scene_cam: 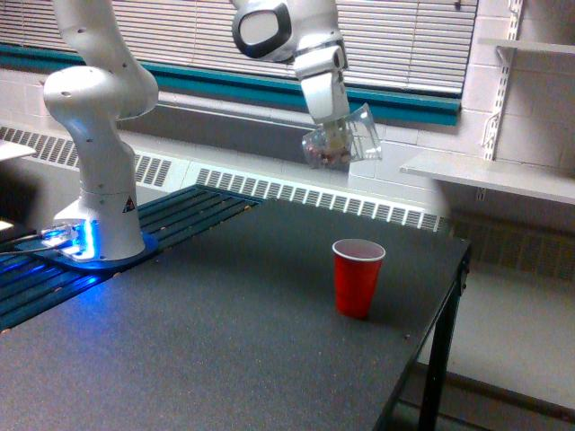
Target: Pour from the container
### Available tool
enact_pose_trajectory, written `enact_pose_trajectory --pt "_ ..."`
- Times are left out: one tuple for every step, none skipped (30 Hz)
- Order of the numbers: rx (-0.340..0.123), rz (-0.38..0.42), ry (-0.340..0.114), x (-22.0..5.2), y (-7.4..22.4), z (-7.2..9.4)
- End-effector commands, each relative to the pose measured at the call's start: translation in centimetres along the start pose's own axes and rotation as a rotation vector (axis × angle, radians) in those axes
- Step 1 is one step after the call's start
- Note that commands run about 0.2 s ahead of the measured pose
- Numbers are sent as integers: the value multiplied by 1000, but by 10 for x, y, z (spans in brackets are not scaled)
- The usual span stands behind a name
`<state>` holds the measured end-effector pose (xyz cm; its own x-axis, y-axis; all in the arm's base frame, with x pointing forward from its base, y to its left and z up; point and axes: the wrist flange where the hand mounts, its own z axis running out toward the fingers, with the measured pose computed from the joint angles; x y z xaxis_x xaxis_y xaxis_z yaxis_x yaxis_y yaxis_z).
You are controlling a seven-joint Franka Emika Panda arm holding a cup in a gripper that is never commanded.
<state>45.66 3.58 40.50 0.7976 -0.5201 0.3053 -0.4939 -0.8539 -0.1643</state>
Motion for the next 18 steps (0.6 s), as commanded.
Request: enact_pose_trajectory --pt "-29 -5 -34 -3 13 12" --pt "-36 -4 -40 -4 15 14" --pt "-39 -1 -45 -4 16 16" --pt "-42 4 -51 -5 17 17" --pt "-46 8 -56 -5 18 19" --pt "-50 10 -61 -6 20 21" --pt "-53 13 -66 -6 21 23" --pt "-57 17 -69 -6 21 24" --pt "-59 25 -72 -7 22 26" --pt "-61 31 -74 -7 22 29" --pt "-61 35 -77 -7 22 30" --pt "-60 39 -80 -7 23 32" --pt "-59 43 -82 -7 23 34" --pt "-59 47 -82 -7 24 37" --pt "-58 49 -83 -7 24 39" --pt "-57 50 -85 -7 25 42" --pt "-60 50 -89 -7 26 44" --pt "-64 51 -93 -8 26 46"
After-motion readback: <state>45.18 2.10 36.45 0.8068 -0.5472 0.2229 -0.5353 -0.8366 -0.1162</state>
